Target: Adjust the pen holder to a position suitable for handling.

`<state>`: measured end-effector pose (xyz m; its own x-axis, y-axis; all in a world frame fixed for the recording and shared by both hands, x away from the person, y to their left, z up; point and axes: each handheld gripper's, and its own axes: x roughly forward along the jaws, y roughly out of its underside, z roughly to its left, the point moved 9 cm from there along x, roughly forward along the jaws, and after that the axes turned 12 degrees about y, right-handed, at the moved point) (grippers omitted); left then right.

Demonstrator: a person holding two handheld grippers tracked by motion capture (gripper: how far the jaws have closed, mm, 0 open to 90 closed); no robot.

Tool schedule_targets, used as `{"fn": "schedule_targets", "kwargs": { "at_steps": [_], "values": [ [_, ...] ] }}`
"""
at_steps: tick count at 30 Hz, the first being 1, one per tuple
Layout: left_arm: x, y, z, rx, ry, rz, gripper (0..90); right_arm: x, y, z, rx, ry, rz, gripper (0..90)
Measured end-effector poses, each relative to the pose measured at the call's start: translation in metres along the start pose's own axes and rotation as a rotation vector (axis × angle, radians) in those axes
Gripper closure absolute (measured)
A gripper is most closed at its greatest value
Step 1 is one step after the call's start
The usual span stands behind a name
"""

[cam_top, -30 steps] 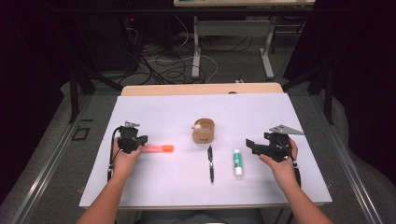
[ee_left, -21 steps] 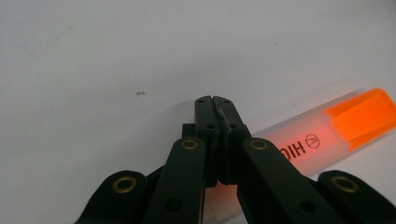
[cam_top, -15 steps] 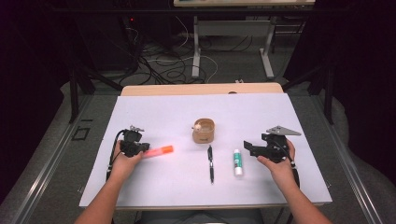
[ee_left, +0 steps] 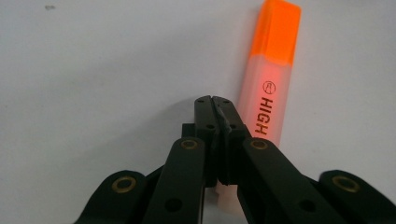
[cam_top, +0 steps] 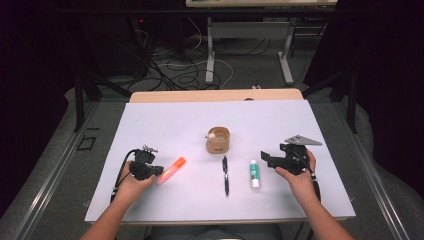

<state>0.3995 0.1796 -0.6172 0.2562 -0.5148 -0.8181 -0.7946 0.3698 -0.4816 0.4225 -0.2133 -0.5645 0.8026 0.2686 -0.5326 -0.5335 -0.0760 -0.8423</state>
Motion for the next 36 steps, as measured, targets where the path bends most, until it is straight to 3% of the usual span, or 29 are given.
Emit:
{"fn": "schedule_targets", "kwargs": {
  "at_steps": [2,7,10,14,18,24,27,36],
  "values": [
    [0.000,-0.001,-0.001,-0.026,0.001,-0.003,88.9,0.001,0.000,0.000,-0.004,0.000,-0.002,14.3],
    [-0.006,-0.003,0.001,-0.018,-0.016,-0.023,83.9,0.002,0.001,0.000,-0.010,-0.004,0.002,14.6],
    [-0.014,-0.006,-0.003,-0.003,-0.013,-0.060,75.7,0.001,0.001,0.000,-0.005,-0.001,0.005,14.6],
    [-0.016,-0.008,-0.011,0.055,-0.023,-0.077,64.6,0.002,0.001,-0.001,-0.005,0.001,0.002,14.6],
    [-0.014,-0.008,-0.017,0.127,-0.047,-0.049,58.7,0.002,0.001,-0.002,-0.004,0.003,0.003,14.7],
    [-0.010,-0.002,-0.022,0.185,-0.062,0.000,49.8,0.002,0.001,-0.003,-0.007,0.004,-0.002,14.7],
    [-0.009,0.001,-0.022,0.198,-0.065,0.016,47.5,0.002,0.001,-0.004,-0.010,0.003,-0.002,14.7],
    [-0.004,0.007,-0.024,0.184,-0.040,0.075,50.4,0.003,0.002,-0.003,-0.008,0.002,0.001,14.7]
  ]
}}
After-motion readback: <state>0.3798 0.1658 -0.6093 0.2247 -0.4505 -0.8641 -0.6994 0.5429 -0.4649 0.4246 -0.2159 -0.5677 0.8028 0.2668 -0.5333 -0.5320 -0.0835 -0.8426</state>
